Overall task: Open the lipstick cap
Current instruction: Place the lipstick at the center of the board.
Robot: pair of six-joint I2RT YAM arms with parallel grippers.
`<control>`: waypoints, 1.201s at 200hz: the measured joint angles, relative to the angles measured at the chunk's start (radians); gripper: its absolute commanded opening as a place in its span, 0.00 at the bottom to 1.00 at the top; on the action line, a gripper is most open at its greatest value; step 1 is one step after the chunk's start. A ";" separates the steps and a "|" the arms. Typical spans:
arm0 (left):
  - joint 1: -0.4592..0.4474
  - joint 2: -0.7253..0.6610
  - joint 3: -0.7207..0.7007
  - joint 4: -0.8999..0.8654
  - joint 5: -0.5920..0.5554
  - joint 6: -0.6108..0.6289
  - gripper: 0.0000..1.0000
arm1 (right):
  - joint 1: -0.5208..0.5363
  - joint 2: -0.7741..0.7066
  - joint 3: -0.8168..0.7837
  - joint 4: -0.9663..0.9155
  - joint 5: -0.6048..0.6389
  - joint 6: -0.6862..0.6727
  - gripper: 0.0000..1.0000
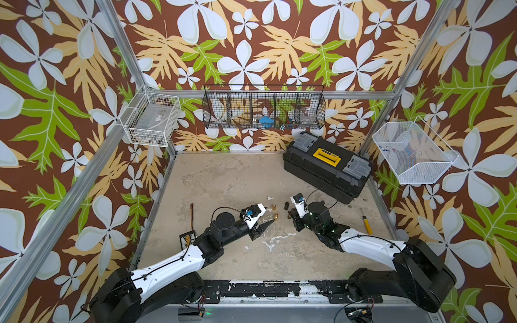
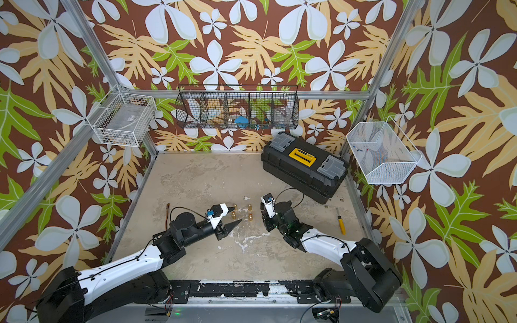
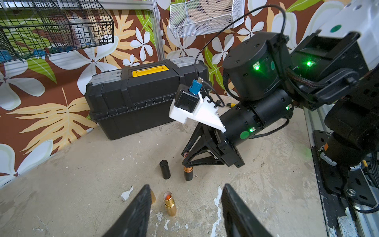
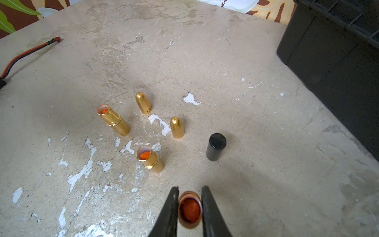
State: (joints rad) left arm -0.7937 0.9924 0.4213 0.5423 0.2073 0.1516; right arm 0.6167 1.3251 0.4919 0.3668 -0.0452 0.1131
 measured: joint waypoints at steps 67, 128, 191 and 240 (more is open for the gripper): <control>0.000 0.001 -0.002 0.000 -0.006 -0.023 0.85 | 0.000 0.064 0.000 0.040 0.020 0.013 0.22; 0.000 0.079 0.032 -0.095 0.059 -0.003 0.97 | 0.000 0.107 0.006 0.053 0.026 0.013 0.23; 0.000 0.156 0.059 -0.180 0.078 0.005 1.00 | 0.000 0.129 0.015 0.055 0.027 0.005 0.23; 0.000 0.151 0.060 -0.180 0.063 0.007 1.00 | 0.000 0.139 0.018 0.053 0.041 -0.010 0.24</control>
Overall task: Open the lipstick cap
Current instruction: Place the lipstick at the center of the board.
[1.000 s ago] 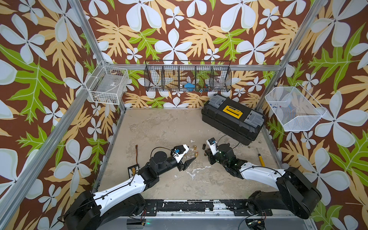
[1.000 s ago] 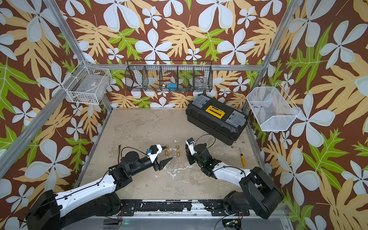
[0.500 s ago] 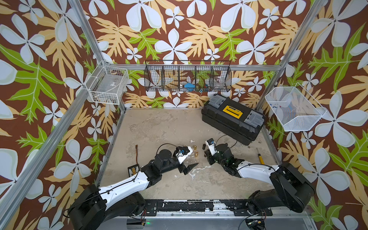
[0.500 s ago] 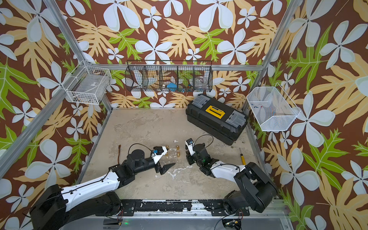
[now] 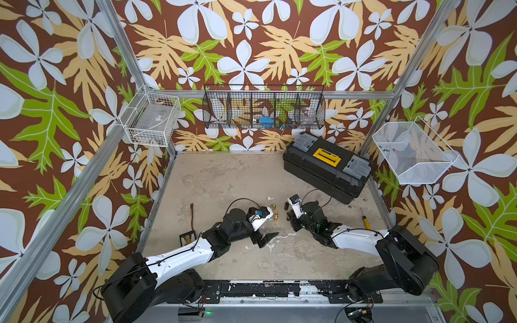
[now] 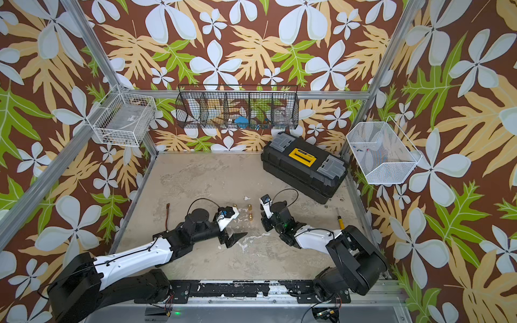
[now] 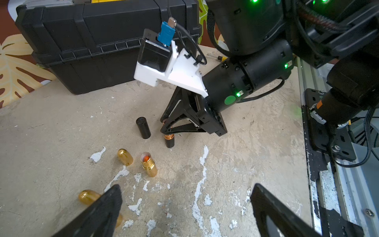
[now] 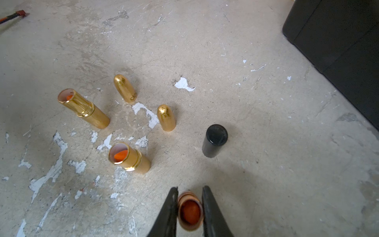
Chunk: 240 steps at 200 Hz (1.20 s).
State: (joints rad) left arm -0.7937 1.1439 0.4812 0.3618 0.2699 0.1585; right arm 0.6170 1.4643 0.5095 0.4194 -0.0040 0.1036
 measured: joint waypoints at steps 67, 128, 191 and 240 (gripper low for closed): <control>0.000 -0.010 0.000 0.000 -0.004 0.000 1.00 | 0.000 -0.010 0.003 -0.002 0.000 0.000 0.32; 0.000 -0.016 0.000 0.000 -0.012 0.000 1.00 | 0.000 -0.057 0.013 -0.021 -0.008 0.000 0.46; 0.000 -0.055 -0.015 0.021 -0.082 -0.023 1.00 | 0.000 -0.305 0.016 -0.108 0.051 0.026 0.64; 0.014 -0.085 -0.023 0.078 -0.252 -0.025 1.00 | -0.018 -0.475 0.005 -0.078 0.323 -0.035 0.82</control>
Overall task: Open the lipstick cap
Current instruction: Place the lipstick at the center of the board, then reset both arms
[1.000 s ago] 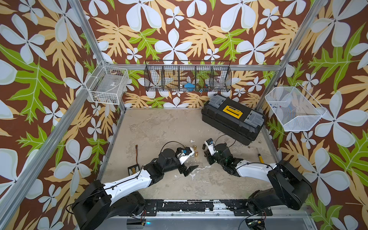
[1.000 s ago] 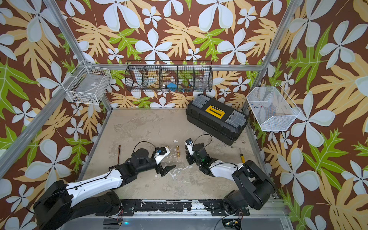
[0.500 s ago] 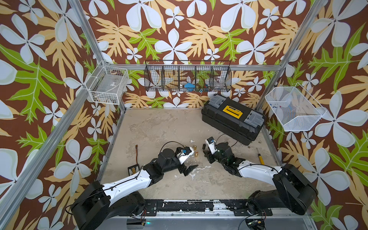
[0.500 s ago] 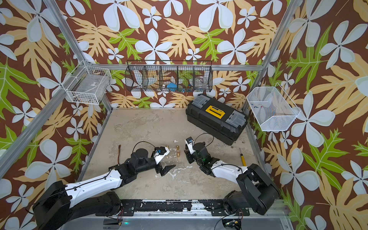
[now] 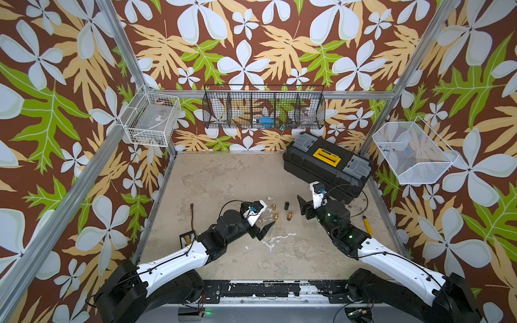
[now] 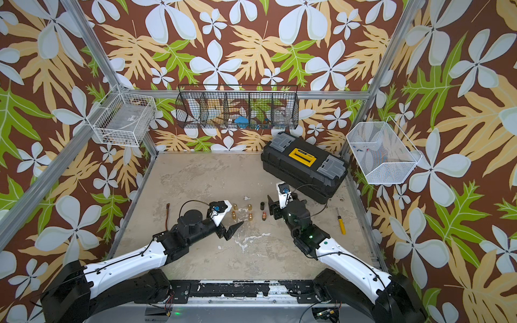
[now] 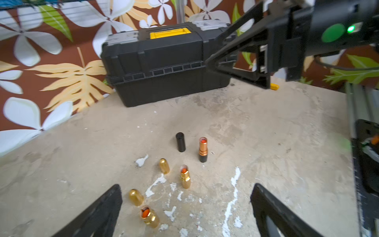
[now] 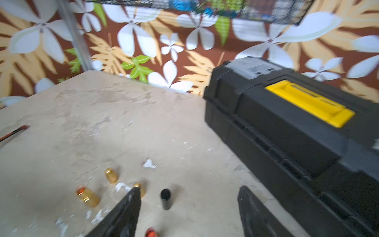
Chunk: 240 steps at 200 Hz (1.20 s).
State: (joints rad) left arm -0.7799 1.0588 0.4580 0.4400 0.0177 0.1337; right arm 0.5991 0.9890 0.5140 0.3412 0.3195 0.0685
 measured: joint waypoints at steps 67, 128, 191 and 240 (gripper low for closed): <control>0.290 0.022 -0.061 0.086 -0.225 -0.084 1.00 | -0.278 0.092 -0.148 0.138 0.211 -0.102 0.88; 0.483 0.142 -0.093 0.164 -0.360 -0.108 1.00 | -0.423 0.328 -0.236 0.430 0.111 -0.098 0.88; 0.651 0.312 -0.212 0.500 -0.234 -0.127 1.00 | -0.571 0.505 -0.336 0.751 -0.205 -0.072 0.86; 0.719 0.394 -0.288 0.733 -0.158 -0.157 1.00 | -0.575 0.495 -0.318 0.845 -0.294 -0.068 1.00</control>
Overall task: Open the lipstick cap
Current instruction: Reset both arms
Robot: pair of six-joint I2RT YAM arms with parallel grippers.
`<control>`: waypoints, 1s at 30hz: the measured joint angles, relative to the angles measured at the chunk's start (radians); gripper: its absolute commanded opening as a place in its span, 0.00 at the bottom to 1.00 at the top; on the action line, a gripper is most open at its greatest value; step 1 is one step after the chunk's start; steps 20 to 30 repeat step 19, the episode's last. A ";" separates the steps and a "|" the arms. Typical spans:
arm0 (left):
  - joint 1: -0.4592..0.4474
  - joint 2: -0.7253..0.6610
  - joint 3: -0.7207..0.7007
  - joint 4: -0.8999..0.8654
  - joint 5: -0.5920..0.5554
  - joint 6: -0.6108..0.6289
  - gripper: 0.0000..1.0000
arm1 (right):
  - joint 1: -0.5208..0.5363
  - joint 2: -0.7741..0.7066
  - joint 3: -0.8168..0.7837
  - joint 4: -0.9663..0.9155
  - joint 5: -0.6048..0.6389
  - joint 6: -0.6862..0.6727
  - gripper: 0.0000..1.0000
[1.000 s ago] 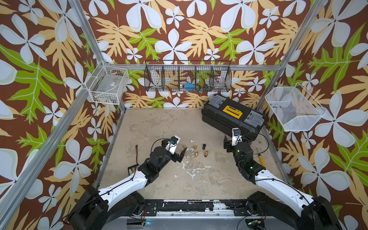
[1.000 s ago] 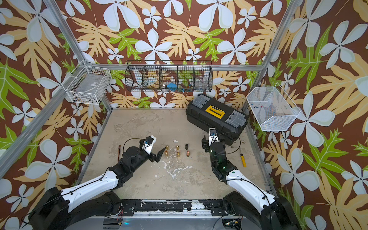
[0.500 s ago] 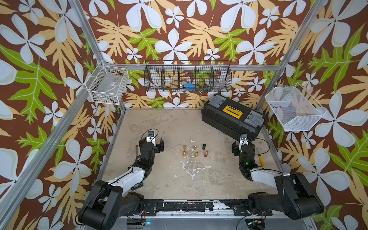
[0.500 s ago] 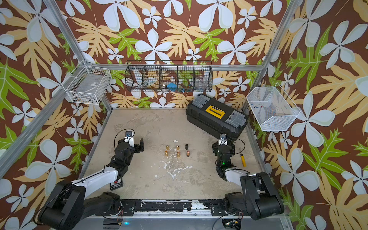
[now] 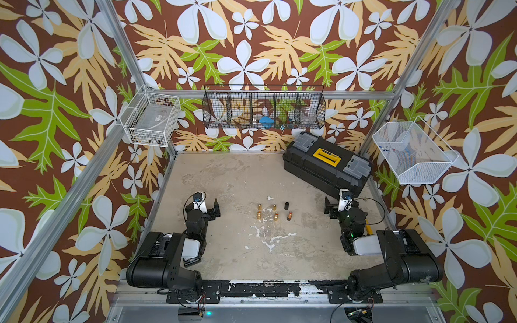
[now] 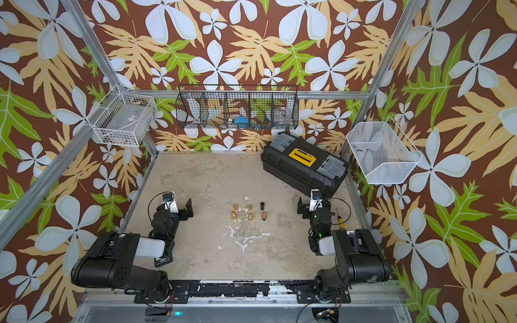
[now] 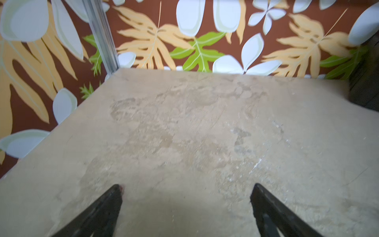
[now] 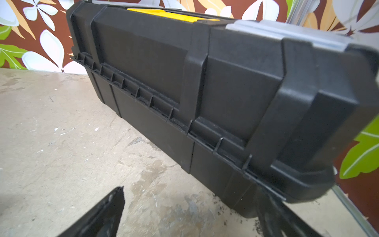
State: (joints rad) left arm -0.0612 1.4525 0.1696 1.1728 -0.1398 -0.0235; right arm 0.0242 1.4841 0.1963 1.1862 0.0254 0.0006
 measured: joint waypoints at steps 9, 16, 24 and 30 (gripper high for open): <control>-0.013 -0.004 -0.015 0.068 -0.042 -0.027 1.00 | 0.000 -0.001 0.002 0.002 -0.021 0.000 1.00; -0.014 0.000 -0.010 0.080 -0.047 -0.027 1.00 | 0.000 -0.001 0.001 0.002 -0.021 0.000 1.00; -0.014 0.002 -0.007 0.080 -0.046 -0.027 1.00 | 0.000 -0.001 0.001 0.002 -0.021 0.000 1.00; -0.014 0.002 -0.007 0.080 -0.046 -0.027 1.00 | 0.000 -0.001 0.001 0.002 -0.021 0.000 1.00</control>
